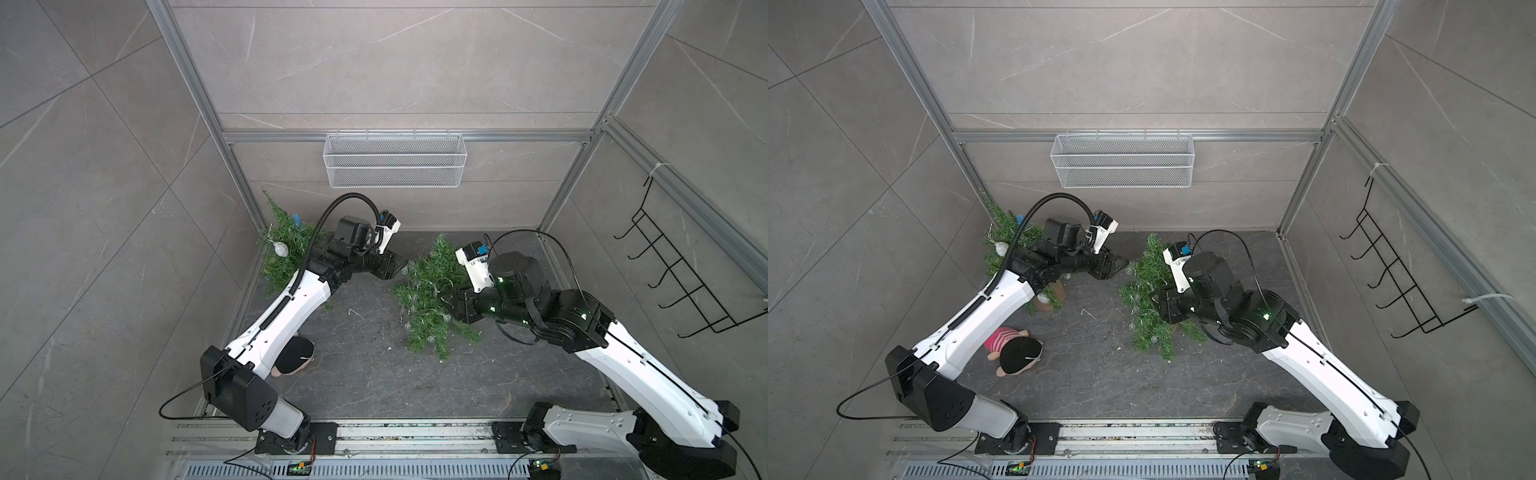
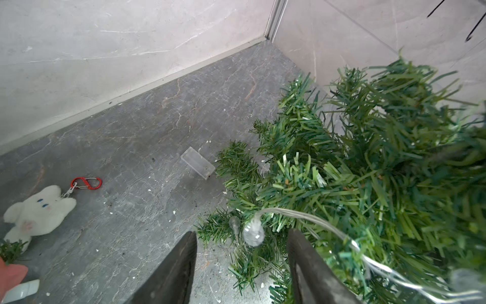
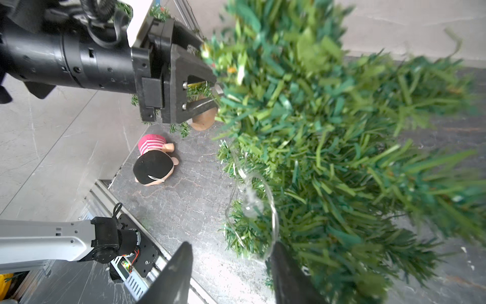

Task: Wrap string light around the christmas tree
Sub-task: Wrap the light string around the Christmas tree.

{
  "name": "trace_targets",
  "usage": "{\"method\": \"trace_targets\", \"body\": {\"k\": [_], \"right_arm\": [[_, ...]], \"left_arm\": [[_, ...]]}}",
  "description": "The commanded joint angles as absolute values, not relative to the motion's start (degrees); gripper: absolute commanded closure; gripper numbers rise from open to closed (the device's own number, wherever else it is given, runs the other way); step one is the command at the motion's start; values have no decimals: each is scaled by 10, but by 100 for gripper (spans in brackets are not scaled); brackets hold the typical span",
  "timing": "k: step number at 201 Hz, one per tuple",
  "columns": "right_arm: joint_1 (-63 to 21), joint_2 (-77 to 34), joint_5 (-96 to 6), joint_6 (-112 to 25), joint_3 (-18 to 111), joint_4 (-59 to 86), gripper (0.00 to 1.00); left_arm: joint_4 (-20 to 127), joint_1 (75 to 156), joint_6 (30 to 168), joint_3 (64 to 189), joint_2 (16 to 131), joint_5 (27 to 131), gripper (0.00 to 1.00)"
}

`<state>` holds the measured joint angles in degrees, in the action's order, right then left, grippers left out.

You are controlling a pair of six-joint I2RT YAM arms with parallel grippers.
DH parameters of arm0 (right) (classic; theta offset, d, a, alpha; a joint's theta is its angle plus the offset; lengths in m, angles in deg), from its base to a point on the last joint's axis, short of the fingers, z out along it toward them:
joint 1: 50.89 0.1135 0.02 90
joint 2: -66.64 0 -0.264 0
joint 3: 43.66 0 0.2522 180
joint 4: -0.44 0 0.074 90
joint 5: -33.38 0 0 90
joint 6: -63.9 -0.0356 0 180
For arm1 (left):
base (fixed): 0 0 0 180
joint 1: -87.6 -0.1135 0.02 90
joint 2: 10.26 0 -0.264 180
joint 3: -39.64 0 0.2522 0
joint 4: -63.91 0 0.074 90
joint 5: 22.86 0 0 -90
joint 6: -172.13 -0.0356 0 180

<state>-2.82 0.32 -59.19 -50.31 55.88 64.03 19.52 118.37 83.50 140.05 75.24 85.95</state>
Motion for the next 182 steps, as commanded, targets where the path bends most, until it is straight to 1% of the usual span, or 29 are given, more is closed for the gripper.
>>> {"method": "trace_targets", "body": {"k": [1,26,46,67,107,120,138,152,168,182], "right_arm": [[-35,16,-620,-501,574,658,43],[-43,25,-647,-505,575,656,41],[-51,26,-669,-505,580,653,41],[-66,20,-674,-504,589,651,40],[-108,1,-680,-500,609,677,40],[-131,-4,-657,-500,599,678,40],[-160,-11,-596,-503,572,654,41],[-179,-17,-568,-508,553,638,41],[-199,-23,-533,-512,528,612,43],[-214,-32,-503,-518,512,592,46]], "left_arm": [[214,1185,863,1378,722,919,39],[218,1181,869,1348,708,912,37],[221,1156,887,1326,692,910,36],[239,1134,908,1306,670,935,35],[273,1125,943,1254,630,982,31],[290,1125,957,1237,618,997,30],[312,1125,987,1221,610,1020,29],[337,1130,1013,1207,611,1042,25],[332,1141,1012,1200,614,1033,22],[325,1143,1009,1191,616,1028,21]]}}
